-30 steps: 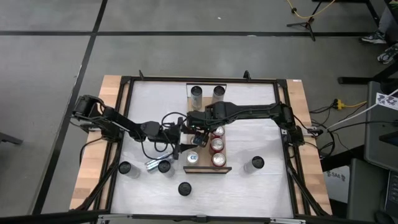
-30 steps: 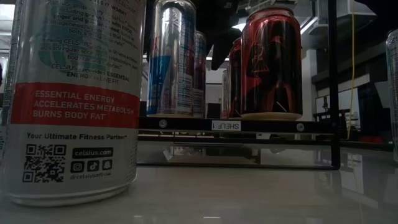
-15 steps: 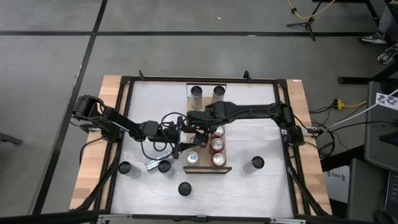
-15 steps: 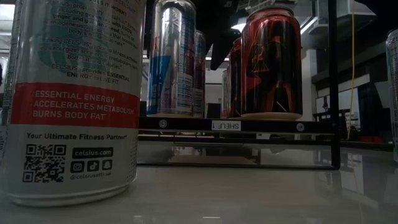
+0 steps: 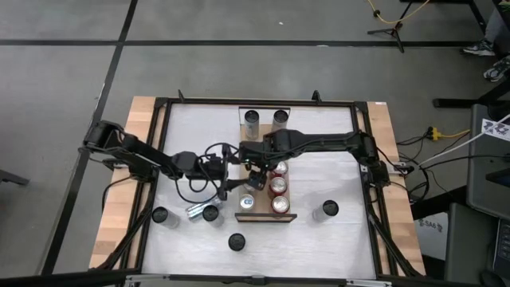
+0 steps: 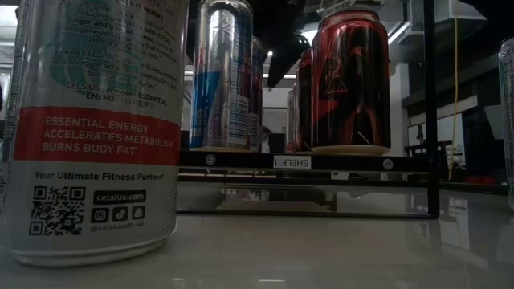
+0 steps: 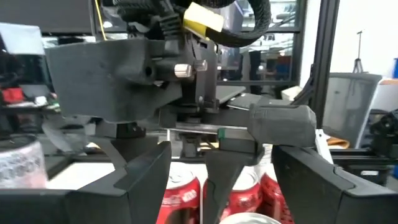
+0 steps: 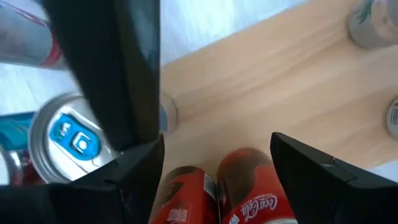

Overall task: Place canned beverage on shelf
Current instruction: Put the blue soda can on the shelf aligned with the other blue soda can

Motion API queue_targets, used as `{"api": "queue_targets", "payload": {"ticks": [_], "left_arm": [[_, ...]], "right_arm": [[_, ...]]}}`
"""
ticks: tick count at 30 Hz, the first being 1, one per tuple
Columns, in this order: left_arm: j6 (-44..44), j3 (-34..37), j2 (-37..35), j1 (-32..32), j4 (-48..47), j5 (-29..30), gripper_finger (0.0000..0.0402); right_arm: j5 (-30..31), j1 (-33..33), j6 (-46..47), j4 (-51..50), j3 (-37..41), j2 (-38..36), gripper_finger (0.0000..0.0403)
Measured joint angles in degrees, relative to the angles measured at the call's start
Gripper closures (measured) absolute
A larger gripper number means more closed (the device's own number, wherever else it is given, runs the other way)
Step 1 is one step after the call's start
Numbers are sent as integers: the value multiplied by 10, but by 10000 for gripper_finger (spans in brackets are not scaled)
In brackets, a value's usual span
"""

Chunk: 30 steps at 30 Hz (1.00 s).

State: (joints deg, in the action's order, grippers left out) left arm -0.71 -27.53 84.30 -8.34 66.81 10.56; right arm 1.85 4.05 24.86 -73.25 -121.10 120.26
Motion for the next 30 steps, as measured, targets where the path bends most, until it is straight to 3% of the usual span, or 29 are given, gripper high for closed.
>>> {"api": "queue_targets", "payload": {"ticks": [9, 30], "left_arm": [[-16, 0, -39, 0, -69, 19, 136], [-14, 0, -54, -3, -83, 3, 136]], "right_arm": [[-6, 4, -11, 7, 0, 0, 116], [-45, 8, -13, 27, 0, 1, 116]]}}
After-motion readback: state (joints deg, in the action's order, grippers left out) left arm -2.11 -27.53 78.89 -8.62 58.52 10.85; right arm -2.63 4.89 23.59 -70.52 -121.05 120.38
